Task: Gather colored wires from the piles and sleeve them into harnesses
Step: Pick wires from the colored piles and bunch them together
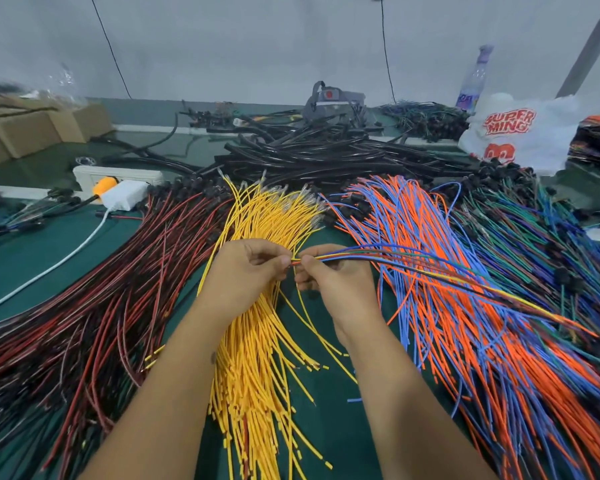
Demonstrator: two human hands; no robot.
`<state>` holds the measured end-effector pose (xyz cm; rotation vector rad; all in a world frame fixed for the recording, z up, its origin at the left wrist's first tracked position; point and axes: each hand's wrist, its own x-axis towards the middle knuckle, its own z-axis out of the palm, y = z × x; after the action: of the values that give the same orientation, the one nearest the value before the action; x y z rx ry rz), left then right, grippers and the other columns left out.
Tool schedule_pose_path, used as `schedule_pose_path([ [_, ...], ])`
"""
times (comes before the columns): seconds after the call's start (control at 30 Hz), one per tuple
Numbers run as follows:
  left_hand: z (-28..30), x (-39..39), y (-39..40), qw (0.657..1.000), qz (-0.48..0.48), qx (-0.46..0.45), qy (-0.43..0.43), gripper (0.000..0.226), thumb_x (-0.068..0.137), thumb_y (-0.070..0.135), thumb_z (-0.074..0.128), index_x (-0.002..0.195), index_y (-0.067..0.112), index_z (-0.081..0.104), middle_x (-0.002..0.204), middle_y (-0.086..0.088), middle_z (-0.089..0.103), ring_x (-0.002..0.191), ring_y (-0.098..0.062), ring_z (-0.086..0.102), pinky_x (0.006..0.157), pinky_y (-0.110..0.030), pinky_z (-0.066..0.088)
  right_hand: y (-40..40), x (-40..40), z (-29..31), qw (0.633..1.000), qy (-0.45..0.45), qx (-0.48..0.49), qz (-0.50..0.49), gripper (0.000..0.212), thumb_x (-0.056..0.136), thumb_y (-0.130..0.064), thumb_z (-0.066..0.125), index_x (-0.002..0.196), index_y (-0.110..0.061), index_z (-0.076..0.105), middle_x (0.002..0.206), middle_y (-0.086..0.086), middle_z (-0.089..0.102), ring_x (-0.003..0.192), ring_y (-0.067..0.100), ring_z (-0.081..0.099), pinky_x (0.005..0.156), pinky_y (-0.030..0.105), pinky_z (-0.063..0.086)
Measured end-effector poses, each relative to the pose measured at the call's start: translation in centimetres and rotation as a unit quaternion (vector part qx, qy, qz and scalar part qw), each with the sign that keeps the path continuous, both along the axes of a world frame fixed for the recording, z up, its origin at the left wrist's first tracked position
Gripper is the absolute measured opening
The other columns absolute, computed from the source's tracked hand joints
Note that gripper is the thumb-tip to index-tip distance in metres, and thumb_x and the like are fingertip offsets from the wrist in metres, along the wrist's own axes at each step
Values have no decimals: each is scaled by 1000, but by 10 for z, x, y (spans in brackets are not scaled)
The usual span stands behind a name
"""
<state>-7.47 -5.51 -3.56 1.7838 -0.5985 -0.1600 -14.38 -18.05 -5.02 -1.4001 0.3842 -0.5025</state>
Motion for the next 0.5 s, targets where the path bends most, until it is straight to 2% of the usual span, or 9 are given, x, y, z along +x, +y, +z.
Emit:
schedule_pose_path([
  [0.13, -5, 4, -4, 998, 56, -16, 4, 16, 91, 7, 62, 85, 19, 70, 81, -3, 71, 78, -18, 70, 77, -28, 58, -3, 2, 0, 998, -12, 17, -62, 17, 88, 2, 60, 78, -12, 65, 57, -2, 66, 53, 7, 64, 50, 17, 49],
  [0.2, -1, 7, -13, 997, 74, 20, -30, 16, 93, 10, 59, 87, 20, 70, 83, 1, 70, 81, -16, 68, 78, -31, 57, -5, 2, 2, 996, -17, 26, -87, 19, 88, 3, 59, 77, -12, 64, 58, -2, 65, 51, 6, 63, 49, 16, 48],
  [0.27, 8, 18, -28, 991, 71, 76, -83, 15, 93, 17, 57, 90, 23, 71, 85, 9, 68, 80, -8, 63, 76, -30, 51, -5, 4, 0, 994, -12, 17, -108, 17, 87, 2, 59, 77, -12, 64, 58, -1, 65, 51, 5, 63, 48, 17, 48],
  [0.37, 27, 47, -62, 982, 84, 107, -133, 17, 93, 20, 53, 97, 23, 70, 90, 11, 67, 75, -5, 57, 74, -28, 43, -3, 10, -5, 990, -10, -15, -138, 19, 86, 1, 60, 75, -15, 62, 62, 4, 66, 52, 10, 64, 54, 30, 54],
  [0.43, 33, 71, -85, 958, 75, 193, -201, 23, 94, 14, 51, 110, 20, 67, 111, 3, 67, 98, -14, 60, 88, -31, 45, -3, 15, -8, 989, 0, -31, -145, 24, 85, 0, 60, 72, -20, 59, 64, 4, 66, 57, 16, 65, 66, 44, 57],
  [0.5, 34, 96, -105, 927, 38, 264, -264, 35, 93, 7, 50, 125, 18, 60, 128, -4, 60, 118, -21, 53, 103, -36, 40, -2, 16, -9, 988, 7, -42, -146, 26, 85, -2, 61, 70, -23, 58, 69, 5, 66, 67, 25, 67, 74, 52, 54],
])
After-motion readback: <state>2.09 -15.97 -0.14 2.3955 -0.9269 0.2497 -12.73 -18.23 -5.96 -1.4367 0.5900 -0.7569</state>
